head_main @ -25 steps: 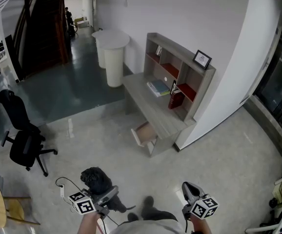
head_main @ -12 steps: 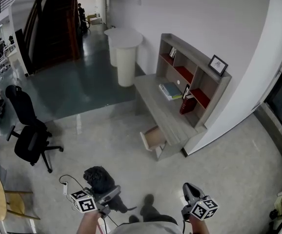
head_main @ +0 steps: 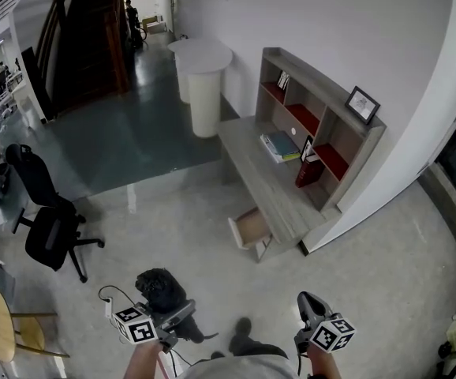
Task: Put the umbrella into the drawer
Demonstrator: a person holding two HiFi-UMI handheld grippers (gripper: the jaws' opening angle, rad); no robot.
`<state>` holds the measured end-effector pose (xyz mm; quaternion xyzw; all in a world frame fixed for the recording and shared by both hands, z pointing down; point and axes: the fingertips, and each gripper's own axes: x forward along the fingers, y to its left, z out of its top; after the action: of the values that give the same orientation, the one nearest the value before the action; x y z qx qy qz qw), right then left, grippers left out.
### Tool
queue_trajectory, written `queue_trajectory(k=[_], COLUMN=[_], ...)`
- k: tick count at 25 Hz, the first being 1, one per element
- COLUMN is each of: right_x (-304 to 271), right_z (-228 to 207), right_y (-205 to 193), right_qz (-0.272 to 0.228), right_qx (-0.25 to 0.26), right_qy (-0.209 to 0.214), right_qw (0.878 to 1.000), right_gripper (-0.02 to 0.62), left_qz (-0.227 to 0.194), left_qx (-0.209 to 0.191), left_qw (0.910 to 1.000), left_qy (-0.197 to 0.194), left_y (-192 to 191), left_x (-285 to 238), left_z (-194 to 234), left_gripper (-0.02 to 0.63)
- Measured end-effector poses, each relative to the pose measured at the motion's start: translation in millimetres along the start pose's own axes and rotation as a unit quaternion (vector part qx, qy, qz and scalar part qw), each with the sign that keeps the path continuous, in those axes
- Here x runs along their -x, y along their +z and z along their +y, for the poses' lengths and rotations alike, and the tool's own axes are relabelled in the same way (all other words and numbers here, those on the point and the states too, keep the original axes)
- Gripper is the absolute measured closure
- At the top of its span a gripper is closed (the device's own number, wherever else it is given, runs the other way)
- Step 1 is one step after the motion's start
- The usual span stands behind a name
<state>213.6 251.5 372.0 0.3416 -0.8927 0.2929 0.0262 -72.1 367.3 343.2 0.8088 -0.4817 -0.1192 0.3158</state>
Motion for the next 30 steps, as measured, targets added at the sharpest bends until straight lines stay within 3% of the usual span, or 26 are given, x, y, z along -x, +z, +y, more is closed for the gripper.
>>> queue_trajectory(k=[19,26,30], right_x=[-97,-114,-121], right_z=[-98,-120,-130], right_y=[61,75,80], right_qz=[0.036,0.046,0.049], right_qx=[0.015,0.026,0.028], right_qy=[0.034,0.037,0.035], right_qw=[0.999,0.998,0.998], right_gripper=[0.591,0.591,0.591], left_qz=[-0.005,-0.023,-0.017], left_qx=[0.016,0.043,0.039], left_qw=[0.9994,0.9985,0.9989], left_qy=[0.030,0.023,0.022], left_y=[32,41,41], left_x=[-125,-158,-174], left_z=[46,55,63], left_gripper=[0.316,0.316,0.316])
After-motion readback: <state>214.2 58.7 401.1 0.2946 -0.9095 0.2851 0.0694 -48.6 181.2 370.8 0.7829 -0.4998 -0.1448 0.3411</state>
